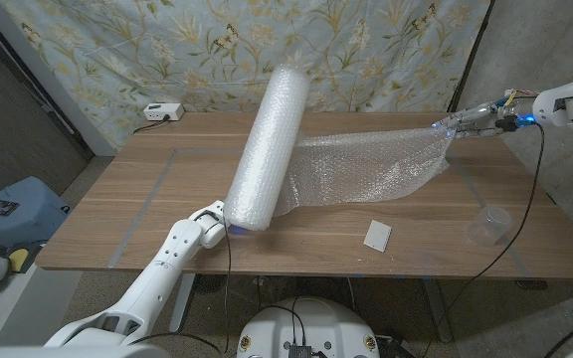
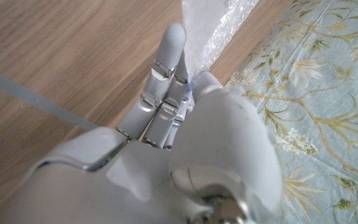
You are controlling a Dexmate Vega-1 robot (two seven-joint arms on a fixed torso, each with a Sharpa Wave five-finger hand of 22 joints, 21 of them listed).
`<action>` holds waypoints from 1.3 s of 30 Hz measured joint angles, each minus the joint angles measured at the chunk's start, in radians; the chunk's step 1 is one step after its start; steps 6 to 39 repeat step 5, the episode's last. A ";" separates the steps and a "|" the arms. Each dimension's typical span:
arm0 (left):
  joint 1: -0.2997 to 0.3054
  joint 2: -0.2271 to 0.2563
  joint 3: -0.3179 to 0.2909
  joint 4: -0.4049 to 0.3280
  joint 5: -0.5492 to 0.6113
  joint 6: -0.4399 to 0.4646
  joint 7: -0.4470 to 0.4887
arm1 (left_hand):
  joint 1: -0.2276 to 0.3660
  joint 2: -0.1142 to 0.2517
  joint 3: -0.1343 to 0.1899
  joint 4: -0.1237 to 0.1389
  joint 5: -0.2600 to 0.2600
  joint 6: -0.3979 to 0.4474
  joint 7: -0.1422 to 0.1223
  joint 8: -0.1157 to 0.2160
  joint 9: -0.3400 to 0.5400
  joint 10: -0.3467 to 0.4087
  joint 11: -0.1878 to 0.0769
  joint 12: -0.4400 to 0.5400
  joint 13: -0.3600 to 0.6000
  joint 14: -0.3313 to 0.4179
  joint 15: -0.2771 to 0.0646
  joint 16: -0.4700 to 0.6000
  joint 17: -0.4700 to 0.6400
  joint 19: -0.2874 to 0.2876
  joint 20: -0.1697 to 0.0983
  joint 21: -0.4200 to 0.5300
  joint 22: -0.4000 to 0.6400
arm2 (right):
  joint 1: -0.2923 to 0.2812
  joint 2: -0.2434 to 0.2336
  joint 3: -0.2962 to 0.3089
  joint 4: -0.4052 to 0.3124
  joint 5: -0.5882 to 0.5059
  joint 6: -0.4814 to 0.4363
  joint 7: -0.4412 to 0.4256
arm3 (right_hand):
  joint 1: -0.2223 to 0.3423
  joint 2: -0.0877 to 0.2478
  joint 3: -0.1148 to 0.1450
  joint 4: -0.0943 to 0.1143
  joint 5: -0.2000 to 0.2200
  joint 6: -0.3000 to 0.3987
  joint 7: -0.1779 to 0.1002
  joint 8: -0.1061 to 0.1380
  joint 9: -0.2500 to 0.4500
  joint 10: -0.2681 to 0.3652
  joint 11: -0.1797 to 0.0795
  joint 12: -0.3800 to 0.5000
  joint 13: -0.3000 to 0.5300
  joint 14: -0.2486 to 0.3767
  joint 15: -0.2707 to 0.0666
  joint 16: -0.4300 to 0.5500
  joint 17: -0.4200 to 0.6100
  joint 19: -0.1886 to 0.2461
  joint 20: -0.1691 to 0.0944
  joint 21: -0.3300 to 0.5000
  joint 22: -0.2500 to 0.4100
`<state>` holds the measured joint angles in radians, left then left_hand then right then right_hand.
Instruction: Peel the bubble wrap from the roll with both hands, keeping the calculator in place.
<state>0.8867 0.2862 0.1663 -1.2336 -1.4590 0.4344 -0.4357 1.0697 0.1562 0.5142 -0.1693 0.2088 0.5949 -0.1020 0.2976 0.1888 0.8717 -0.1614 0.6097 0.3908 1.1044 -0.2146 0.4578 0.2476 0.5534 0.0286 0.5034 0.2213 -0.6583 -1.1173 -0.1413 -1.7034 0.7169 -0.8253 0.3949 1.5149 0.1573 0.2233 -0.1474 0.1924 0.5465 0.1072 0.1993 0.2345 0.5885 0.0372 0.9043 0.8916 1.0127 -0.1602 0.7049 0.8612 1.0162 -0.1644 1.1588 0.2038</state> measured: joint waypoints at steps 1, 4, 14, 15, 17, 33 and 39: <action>0.000 0.000 0.000 0.000 0.000 0.002 -0.002 | 0.000 0.000 0.000 0.000 0.000 0.002 -0.002 0.000 0.000 0.000 0.000 0.000 0.001 0.000 0.000 0.000 0.000 -0.002 0.002 0.000 0.000 | 0.005 0.004 -0.007 -0.002 0.000 -0.001 0.000 | 0.000 0.000 0.000 0.000 0.000 0.000 0.000 0.000 0.000 0.000 0.000 0.000 0.001 0.000 0.000 0.000 0.000 0.000 0.000 0.000 -0.003; -0.004 0.003 0.000 0.006 0.002 0.008 -0.008 | 0.000 0.000 0.000 0.000 0.000 0.005 -0.005 -0.006 0.000 0.000 0.000 0.000 0.002 0.002 -0.002 0.000 -0.001 -0.004 0.004 0.000 0.000 | 0.016 0.011 -0.020 -0.003 0.001 -0.002 -0.001 | 0.000 0.000 0.000 0.000 0.000 0.000 0.000 0.000 0.000 -0.004 -0.003 0.000 -0.001 0.000 0.000 0.000 0.000 -0.002 -0.002 0.000 -0.004; -0.004 0.003 0.000 0.006 0.003 0.009 -0.009 | 0.000 0.000 0.000 0.000 0.000 0.005 -0.005 -0.006 0.000 0.000 0.000 0.000 0.002 0.002 -0.002 -0.001 -0.002 -0.004 0.004 0.000 0.000 | 0.018 0.012 -0.023 -0.004 0.001 -0.002 -0.001 | 0.000 0.000 0.000 0.000 0.000 0.000 0.000 0.000 0.000 -0.004 -0.003 0.000 -0.002 0.000 0.000 0.000 0.000 -0.007 0.000 0.000 -0.004; -0.004 0.003 0.000 0.006 0.003 0.009 -0.009 | 0.000 0.000 0.000 0.000 0.000 0.005 -0.005 -0.006 0.000 0.000 0.000 0.000 0.002 0.002 -0.002 -0.001 -0.002 -0.004 0.004 0.000 0.000 | 0.018 0.012 -0.023 -0.004 0.001 -0.002 -0.001 | 0.000 0.000 0.000 0.000 0.000 0.000 0.000 0.000 0.000 -0.004 -0.003 0.000 -0.002 0.000 0.000 0.000 0.000 -0.007 0.000 0.000 -0.004; -0.004 0.003 0.000 0.006 0.003 0.009 -0.009 | 0.000 0.000 0.000 0.000 0.000 0.005 -0.005 -0.006 0.000 0.000 0.000 0.000 0.002 0.002 -0.002 -0.001 -0.002 -0.004 0.004 0.000 0.000 | 0.018 0.012 -0.023 -0.004 0.001 -0.002 -0.001 | 0.000 0.000 0.000 0.000 0.000 0.000 0.000 0.000 0.000 -0.004 -0.003 0.000 -0.002 0.000 0.000 0.000 0.000 -0.007 0.000 0.000 -0.004; -0.004 0.003 0.000 0.006 0.003 0.009 -0.009 | 0.000 0.000 0.000 0.000 0.000 0.005 -0.005 -0.006 0.000 0.000 0.000 0.000 0.002 0.002 -0.002 -0.001 -0.002 -0.004 0.004 0.000 0.000 | 0.018 0.012 -0.023 -0.004 0.001 -0.002 -0.001 | 0.000 0.000 0.000 0.000 0.000 0.000 0.000 0.000 0.000 -0.004 -0.003 0.000 -0.002 0.000 0.000 0.000 0.000 -0.007 0.000 0.000 -0.004; -0.004 0.003 0.000 0.006 0.003 0.009 -0.009 | 0.000 0.000 0.000 0.000 0.000 0.005 -0.005 -0.006 0.000 0.000 0.000 0.000 0.002 0.002 -0.002 -0.001 -0.002 -0.004 0.004 0.000 0.000 | 0.018 0.012 -0.023 -0.004 0.001 -0.002 -0.001 | 0.000 0.000 0.000 0.000 0.000 0.000 0.000 0.000 0.000 -0.004 -0.003 0.000 -0.002 0.000 0.000 0.000 0.000 -0.007 0.000 0.000 -0.004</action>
